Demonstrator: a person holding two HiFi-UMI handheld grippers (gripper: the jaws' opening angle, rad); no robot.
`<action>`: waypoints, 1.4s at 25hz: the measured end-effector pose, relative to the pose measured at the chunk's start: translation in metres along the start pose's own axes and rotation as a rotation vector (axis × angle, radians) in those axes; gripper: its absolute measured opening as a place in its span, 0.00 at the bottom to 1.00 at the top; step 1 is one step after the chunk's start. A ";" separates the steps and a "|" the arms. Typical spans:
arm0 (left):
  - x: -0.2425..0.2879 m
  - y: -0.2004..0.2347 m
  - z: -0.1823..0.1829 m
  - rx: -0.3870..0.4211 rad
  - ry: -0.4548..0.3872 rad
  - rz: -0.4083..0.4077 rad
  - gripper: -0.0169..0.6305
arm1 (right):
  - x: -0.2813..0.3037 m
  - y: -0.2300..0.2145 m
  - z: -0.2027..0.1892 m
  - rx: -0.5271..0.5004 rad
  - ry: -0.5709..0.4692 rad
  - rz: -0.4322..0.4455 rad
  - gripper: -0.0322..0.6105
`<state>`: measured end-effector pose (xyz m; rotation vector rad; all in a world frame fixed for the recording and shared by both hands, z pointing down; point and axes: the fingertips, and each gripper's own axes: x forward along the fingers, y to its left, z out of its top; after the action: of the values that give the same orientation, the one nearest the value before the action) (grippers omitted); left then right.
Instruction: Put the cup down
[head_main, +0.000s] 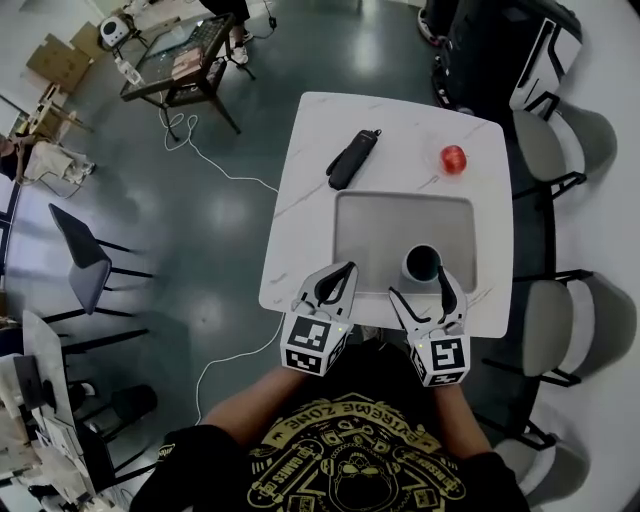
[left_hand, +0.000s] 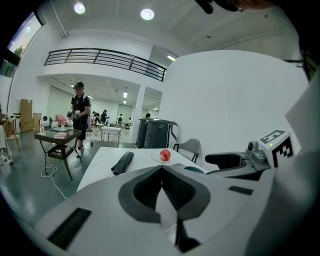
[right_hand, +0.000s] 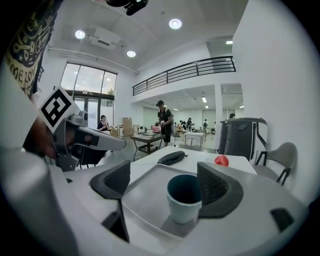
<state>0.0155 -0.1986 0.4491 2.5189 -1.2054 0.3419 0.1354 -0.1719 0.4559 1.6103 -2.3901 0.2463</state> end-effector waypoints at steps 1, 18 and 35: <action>-0.005 0.001 0.001 0.001 -0.003 -0.002 0.04 | -0.003 0.005 0.002 0.009 0.000 -0.003 0.71; -0.088 0.015 0.001 0.023 -0.054 -0.083 0.04 | -0.037 0.091 0.030 0.018 -0.037 -0.101 0.18; -0.138 -0.016 -0.029 -0.012 -0.038 -0.234 0.04 | -0.093 0.146 0.032 0.038 -0.006 -0.156 0.06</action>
<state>-0.0590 -0.0802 0.4243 2.6311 -0.9082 0.2292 0.0299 -0.0441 0.3972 1.8053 -2.2621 0.2586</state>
